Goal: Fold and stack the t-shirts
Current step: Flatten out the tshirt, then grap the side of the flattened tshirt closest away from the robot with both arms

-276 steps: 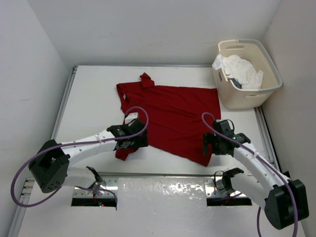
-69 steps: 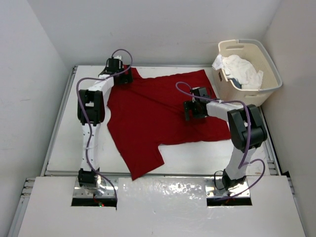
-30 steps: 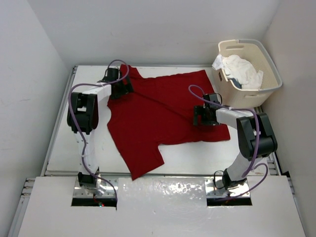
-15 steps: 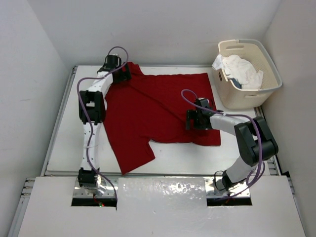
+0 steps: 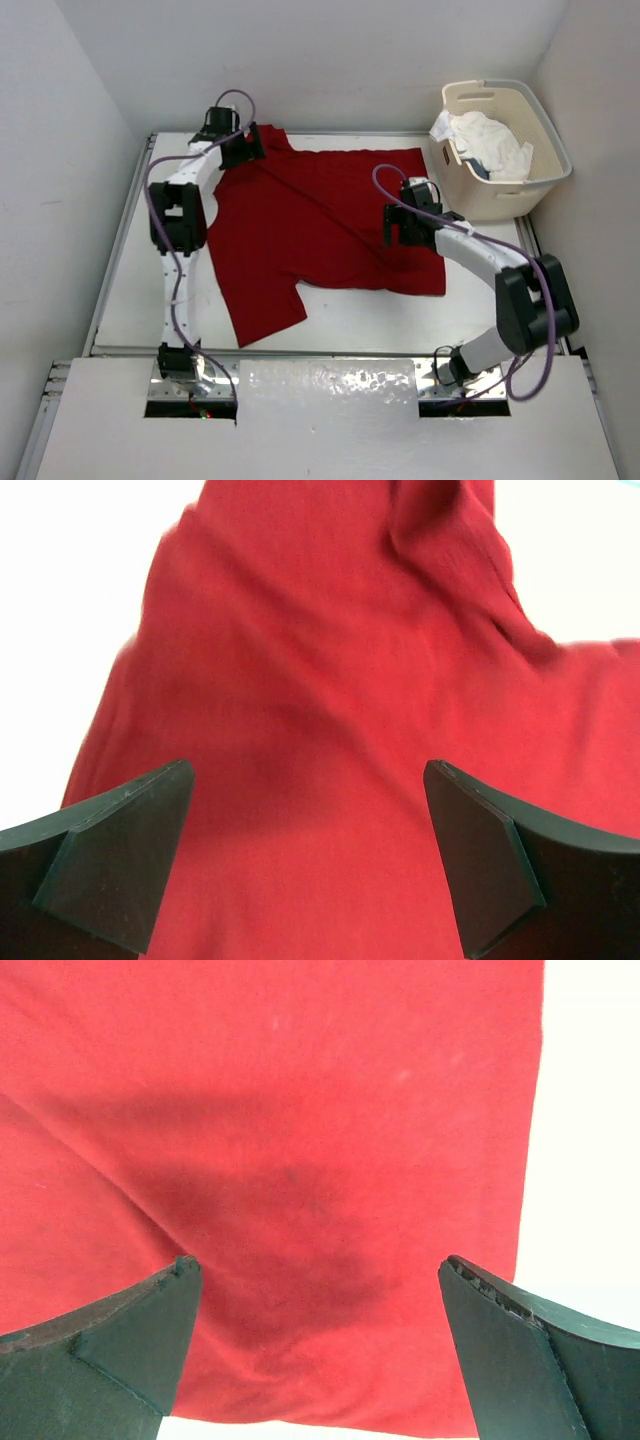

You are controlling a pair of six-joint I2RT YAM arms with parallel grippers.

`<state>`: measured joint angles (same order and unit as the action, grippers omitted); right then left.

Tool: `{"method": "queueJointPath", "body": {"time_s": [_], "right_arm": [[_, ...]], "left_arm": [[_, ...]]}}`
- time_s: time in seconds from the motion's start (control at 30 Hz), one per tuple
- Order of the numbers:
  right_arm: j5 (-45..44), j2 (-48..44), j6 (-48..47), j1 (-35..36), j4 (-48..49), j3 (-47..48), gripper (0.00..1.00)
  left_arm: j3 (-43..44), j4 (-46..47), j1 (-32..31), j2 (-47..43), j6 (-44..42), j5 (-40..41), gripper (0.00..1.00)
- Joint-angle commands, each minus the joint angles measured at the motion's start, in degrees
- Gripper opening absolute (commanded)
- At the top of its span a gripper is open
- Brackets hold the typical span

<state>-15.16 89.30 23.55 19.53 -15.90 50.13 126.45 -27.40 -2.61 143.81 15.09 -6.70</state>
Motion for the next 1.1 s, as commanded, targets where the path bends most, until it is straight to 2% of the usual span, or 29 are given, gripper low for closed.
{"method": "queueJointPath", "body": {"time_s": [0.0, 0.03, 0.07, 0.1, 0.13, 0.17, 0.2, 0.23, 0.27, 0.3, 0.37, 0.5, 0.6, 0.73, 0.83, 0.97, 1.07], "right_arm": [[-4.09, -6.67, -1.14, -0.37, -1.32, 0.86, 0.99], [-4.35, -8.77, -0.36, -0.8, -1.93, 0.33, 0.99], [-4.88, -10.01, 0.09, -0.9, -3.07, -0.98, 0.99], [-5.23, -11.24, 0.79, -1.24, -3.69, -1.78, 0.99], [-5.67, -13.95, 1.49, -1.6, -3.87, -2.83, 0.99], [-5.93, -15.28, 1.67, -1.77, -3.79, -5.11, 0.99], [-6.72, -16.68, 2.2, -2.04, -3.96, -6.09, 0.99], [-7.16, -19.05, 2.9, -2.39, -4.05, -7.05, 0.99], [-7.78, -20.12, 3.25, -2.56, -4.75, -8.54, 0.99], [-9.0, -20.82, 3.78, -2.74, -5.62, -8.9, 0.99], [-9.19, -21.62, 4.57, -2.83, -8.42, -9.61, 0.99], [-10.42, -21.01, 7.47, -4.93, -12.83, -11.19, 0.99], [-10.24, -23.02, 9.41, -6.17, -12.67, -13.3, 0.99], [-12.52, -25.75, 9.06, -6.61, -13.36, -14.27, 0.99], [-14.1, -26.02, 8.53, -7.05, -14.77, -14.27, 0.99], [-13.76, -26.02, 9.14, -7.84, -14.69, -14.45, 0.99], [-14.02, -26.02, 9.32, -7.93, -14.95, -14.1, 0.99]], "left_arm": [[-8.65, 2.79, 0.41, -21.05, 1.6, 0.19, 1.0], [-15.64, 2.96, 0.41, -24.24, 2.39, 1.59, 1.0], [-19.63, 2.88, 0.33, -31.06, 3.36, 2.65, 1.0], [-28.37, 3.31, 0.07, -34.87, 4.41, 3.44, 1.0], [-32.63, 3.84, -0.02, -38.3, 7.38, 4.75, 1.0], [-37.37, 3.93, -0.11, -45.47, 8.8, 5.29, 1.0], [-46.64, 4.02, -0.72, -49.37, 10.82, 5.99, 1.0], [-51.09, 4.37, -1.25, -52.98, 15.62, 9.39, 1.0], [-55.57, 4.46, -2.04, -59.98, 17.5, 10.38, 1.0], [-62.49, 4.02, -3.7, -63.18, 19.26, 11.26, 1.0], [-68.15, -1.49, -5.81, -70.72, 25.4, 14.95, 1.0], [-82.72, -12.74, -14.16, -80.68, 34.02, 14.97, 1.0], [-90.38, -18.99, -16.19, -88.42, 40.53, 13.03, 1.0], [-94.19, -29.45, -16.37, -98.08, 46.41, 11.18, 0.98], [-96.13, -27.8, -18.13, -98.9, 47.57, 9.08, 0.96], [-97.37, -24.82, -18.57, -88.22, 43.72, 9.25, 0.91], [-97.97, -22.53, -19.09, -83.7, 42.21, 8.29, 0.86]]}}
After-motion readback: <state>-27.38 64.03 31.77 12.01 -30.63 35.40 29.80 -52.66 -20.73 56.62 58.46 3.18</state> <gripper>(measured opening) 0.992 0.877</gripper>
